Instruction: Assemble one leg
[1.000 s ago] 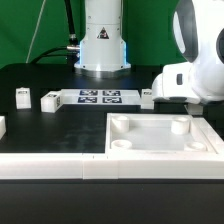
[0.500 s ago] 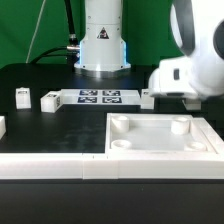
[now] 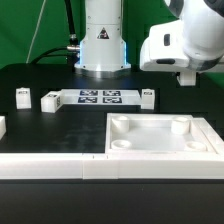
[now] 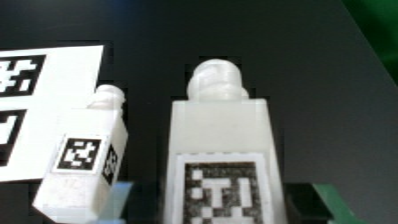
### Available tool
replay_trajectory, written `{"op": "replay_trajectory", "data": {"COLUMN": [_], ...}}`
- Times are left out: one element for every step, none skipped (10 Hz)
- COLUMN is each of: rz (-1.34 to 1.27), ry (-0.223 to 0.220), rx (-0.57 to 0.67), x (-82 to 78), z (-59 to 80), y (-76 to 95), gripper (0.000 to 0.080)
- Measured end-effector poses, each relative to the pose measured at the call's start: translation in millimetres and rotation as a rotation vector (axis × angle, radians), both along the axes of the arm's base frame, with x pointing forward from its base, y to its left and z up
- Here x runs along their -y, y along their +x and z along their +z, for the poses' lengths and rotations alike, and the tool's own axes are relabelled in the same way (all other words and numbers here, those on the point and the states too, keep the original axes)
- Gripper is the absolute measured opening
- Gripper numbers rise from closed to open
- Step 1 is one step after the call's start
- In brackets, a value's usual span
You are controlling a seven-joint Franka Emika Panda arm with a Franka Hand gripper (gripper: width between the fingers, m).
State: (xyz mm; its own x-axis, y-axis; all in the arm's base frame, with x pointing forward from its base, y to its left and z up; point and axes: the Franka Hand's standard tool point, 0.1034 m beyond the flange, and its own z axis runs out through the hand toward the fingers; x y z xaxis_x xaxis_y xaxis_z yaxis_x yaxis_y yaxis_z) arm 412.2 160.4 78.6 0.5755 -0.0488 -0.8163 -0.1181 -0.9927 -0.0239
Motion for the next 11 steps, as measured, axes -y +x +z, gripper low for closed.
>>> {"op": "replay_trajectory", "data": {"rz": [-0.01, -0.022, -0.029, 0.021, 0.029, 0.061, 0.088, 0.087, 0.085, 0.081, 0.079], "ry": [-0.001, -0.006, -0.013, 0.001, -0.008, 0.007, 0.007, 0.001, 0.0, 0.001, 0.0], "rx": [0.083, 0.197, 0.274, 0.359, 0.418, 0.522, 0.62, 0.708, 0.771, 0.865, 0.921], "x": [-2.8, -4.9, -3.2, 13.6, 24.0, 33.9, 45.8, 48.4, 46.4, 45.5, 45.9], "z": [-4.1, -3.4, -1.0, 1.8, 8.0, 17.3, 28.2, 32.9, 29.9, 29.0, 28.6], "y": [10.0, 14.8, 12.4, 21.5, 31.4, 42.8, 50.1, 55.4, 55.0, 58.8, 57.7], "gripper": [0.0291, 0.0291, 0.0291, 0.0291, 0.0291, 0.0291, 0.0291, 0.0291, 0.0291, 0.0291, 0.0291]}}
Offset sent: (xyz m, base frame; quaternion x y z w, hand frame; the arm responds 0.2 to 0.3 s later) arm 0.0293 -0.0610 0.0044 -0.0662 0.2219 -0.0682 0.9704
